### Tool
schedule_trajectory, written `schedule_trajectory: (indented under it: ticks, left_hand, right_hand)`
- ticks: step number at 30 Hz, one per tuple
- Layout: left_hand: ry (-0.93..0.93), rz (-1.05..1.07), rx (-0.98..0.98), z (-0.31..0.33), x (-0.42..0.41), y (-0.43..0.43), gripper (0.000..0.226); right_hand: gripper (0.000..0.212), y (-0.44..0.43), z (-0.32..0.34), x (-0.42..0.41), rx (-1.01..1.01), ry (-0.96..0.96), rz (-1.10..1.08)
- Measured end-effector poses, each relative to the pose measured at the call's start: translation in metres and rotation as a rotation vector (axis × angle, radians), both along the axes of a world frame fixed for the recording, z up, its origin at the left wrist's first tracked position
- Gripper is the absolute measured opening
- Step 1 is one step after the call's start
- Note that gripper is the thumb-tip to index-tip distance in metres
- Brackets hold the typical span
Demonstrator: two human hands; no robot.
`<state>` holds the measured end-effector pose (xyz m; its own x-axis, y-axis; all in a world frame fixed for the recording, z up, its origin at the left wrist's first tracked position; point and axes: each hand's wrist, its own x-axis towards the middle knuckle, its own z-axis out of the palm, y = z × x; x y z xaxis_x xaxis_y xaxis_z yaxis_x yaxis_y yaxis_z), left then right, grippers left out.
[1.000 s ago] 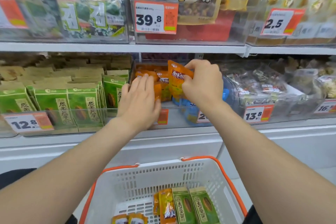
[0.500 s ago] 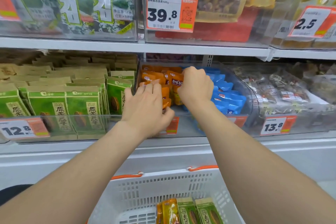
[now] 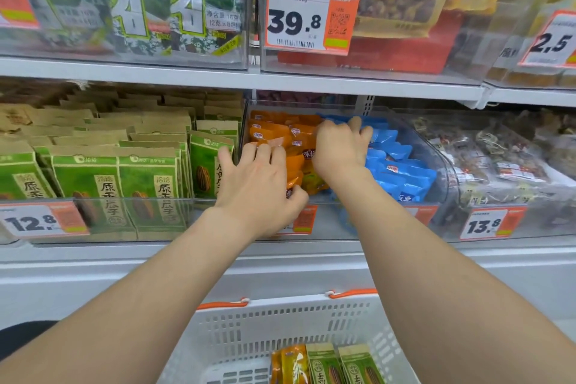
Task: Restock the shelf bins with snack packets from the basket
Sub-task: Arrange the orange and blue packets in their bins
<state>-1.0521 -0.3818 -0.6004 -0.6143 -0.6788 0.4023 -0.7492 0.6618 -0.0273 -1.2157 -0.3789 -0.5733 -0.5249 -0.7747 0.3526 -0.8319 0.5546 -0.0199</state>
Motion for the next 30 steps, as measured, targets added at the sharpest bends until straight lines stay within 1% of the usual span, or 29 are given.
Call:
schedule_trajectory:
  ticks: [3,6,8,10,11,16,20,23,27,30]
  left_hand:
    - [0.009,0.006,-0.004,-0.001,0.001,0.0,0.076]
    - [0.031,0.009,-0.013,-0.002,0.001,0.003,0.08]
    - [0.034,0.009,-0.022,-0.002,0.001,0.004,0.078]
    - [0.043,0.008,-0.033,-0.001,0.003,0.007,0.077]
    - [0.048,0.007,-0.036,-0.001,0.004,0.008,0.076]
    - [0.065,0.003,-0.01,0.0,0.008,0.023,0.072]
    - [0.029,0.003,0.048,-0.003,0.006,0.025,0.067]
    - [0.017,0.009,0.11,-0.005,0.003,0.022,0.075]
    - [0.014,0.01,0.222,-0.009,-0.005,0.017,0.082]
    - [0.012,0.014,0.234,-0.01,-0.008,0.014,0.084]
  right_hand:
    - [0.032,0.004,0.002,0.001,0.013,0.061,0.025]
    - [0.048,0.008,0.004,0.002,-0.012,0.082,0.043]
    - [0.053,0.012,0.005,0.001,-0.076,0.049,0.051]
    - [0.049,0.017,0.005,-0.001,-0.128,0.028,0.061]
    - [0.046,0.021,0.004,-0.001,-0.122,0.037,0.065]
    - [0.035,0.034,-0.006,-0.009,0.047,0.182,0.106]
    - [0.029,0.033,-0.007,-0.01,0.052,0.212,0.098]
    - [0.03,0.029,0.0,-0.008,0.101,0.207,0.102]
    - [0.03,0.017,0.014,-0.009,0.172,0.262,0.13]
    - [0.032,0.01,0.014,-0.01,0.166,0.274,0.139]
